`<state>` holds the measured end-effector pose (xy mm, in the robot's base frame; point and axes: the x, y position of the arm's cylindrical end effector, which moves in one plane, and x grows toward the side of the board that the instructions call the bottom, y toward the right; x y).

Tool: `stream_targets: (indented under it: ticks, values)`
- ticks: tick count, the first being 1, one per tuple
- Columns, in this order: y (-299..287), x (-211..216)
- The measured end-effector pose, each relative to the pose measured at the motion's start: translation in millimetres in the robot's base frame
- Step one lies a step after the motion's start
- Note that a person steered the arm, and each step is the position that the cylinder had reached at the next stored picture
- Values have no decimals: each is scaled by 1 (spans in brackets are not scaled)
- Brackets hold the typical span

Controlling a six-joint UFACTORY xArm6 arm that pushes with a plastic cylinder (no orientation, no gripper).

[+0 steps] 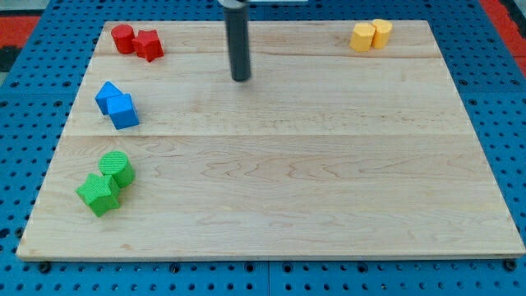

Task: Separate the blue cube from the blue triangle

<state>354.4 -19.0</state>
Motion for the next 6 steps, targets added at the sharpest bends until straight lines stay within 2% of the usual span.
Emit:
stream_targets:
  ticks: [1,2,6]
  values:
    - [7,81]
    - [-8,113]
    - [-4,113]
